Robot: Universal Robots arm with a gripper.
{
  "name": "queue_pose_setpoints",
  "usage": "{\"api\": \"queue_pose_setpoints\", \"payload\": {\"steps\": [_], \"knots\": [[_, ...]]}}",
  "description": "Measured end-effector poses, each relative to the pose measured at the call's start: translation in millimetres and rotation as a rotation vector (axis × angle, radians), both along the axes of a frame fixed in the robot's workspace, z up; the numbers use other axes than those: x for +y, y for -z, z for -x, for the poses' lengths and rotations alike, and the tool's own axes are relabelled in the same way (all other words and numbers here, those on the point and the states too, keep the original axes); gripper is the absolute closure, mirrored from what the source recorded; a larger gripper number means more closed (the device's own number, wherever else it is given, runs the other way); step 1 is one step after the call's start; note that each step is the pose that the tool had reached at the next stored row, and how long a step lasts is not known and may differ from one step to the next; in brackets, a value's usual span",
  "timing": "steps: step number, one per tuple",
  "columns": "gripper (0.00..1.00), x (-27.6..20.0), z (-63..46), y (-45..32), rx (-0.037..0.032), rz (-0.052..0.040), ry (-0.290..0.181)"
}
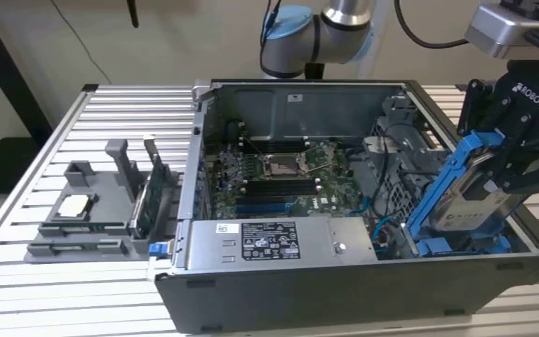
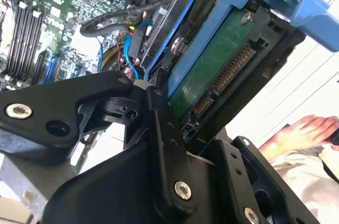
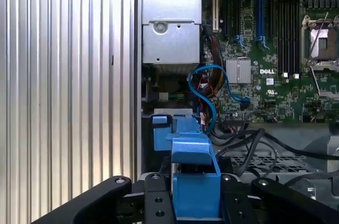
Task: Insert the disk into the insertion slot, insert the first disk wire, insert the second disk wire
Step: 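Insert the disk into the insertion slot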
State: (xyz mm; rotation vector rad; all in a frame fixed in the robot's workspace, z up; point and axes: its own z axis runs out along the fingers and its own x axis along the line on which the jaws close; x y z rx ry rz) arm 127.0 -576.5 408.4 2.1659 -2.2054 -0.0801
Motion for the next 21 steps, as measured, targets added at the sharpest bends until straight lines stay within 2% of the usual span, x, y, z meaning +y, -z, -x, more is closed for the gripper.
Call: {"api": "queue_pose_setpoints", "payload": {"steps": [14, 21], "knots": [[0.67, -0.6, -0.1, 24.4, 0.0011, -0.0017, 0.0], [0.66, -0.6, -0.1, 25.2, 0.0012, -0.0016, 0.0]]}}
